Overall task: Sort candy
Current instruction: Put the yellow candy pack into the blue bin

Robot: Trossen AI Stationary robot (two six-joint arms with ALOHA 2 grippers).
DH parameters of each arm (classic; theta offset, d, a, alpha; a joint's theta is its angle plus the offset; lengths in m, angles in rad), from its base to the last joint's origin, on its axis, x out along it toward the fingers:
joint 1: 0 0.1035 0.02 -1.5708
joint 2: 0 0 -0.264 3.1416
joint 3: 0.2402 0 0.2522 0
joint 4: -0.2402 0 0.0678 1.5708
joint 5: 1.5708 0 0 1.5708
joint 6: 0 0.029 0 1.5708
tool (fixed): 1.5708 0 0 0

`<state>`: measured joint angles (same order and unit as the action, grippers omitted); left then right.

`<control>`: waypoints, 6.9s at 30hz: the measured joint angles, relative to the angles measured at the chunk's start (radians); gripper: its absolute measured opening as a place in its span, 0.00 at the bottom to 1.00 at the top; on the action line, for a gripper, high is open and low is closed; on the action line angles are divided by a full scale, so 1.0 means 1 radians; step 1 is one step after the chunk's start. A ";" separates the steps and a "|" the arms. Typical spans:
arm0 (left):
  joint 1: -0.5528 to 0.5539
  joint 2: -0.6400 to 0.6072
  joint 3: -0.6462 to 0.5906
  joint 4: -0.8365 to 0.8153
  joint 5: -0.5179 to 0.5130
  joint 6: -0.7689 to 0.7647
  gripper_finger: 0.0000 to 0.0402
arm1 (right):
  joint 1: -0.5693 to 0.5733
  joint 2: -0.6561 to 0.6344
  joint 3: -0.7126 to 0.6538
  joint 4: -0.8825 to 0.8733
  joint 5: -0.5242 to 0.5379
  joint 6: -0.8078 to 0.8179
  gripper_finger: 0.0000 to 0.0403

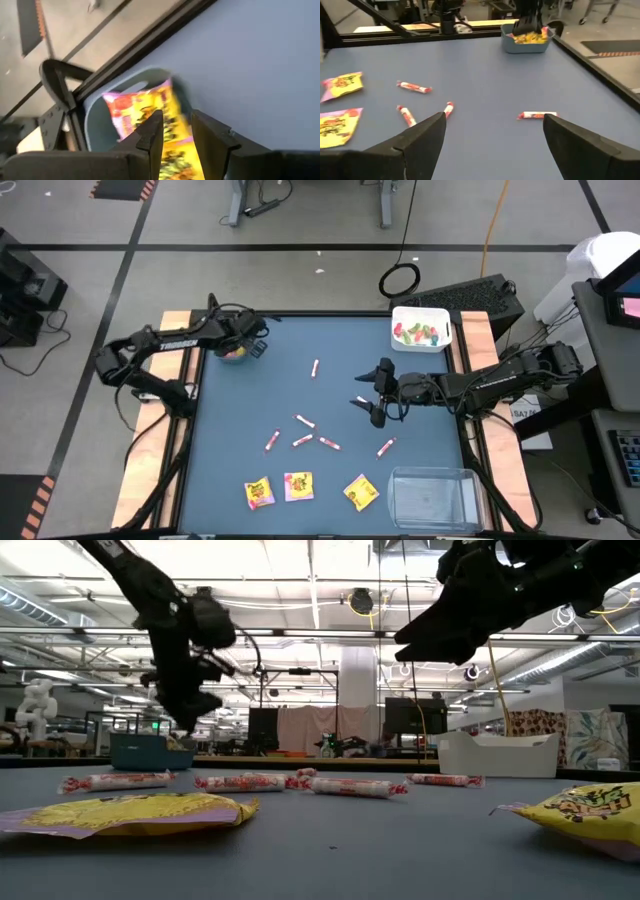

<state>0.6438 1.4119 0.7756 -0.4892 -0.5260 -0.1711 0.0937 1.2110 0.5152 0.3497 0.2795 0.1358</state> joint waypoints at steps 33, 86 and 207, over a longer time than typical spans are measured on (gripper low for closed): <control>-0.874 -0.105 -0.001 0.471 -0.001 -0.014 0.27 | 0.382 0.343 0.568 -0.855 -0.191 0.436 0.81; -1.164 -0.050 -0.001 0.533 -0.033 -0.053 0.27 | 0.490 0.947 1.079 -1.211 -0.311 0.595 0.62; -0.886 -0.024 -0.001 0.978 -0.286 0.551 0.10 | 0.012 0.510 0.359 0.712 0.149 -0.163 0.69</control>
<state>-0.2424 1.3884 0.7746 0.4889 -0.8116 0.3804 0.1058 1.7209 0.8742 1.0620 0.4290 -0.0269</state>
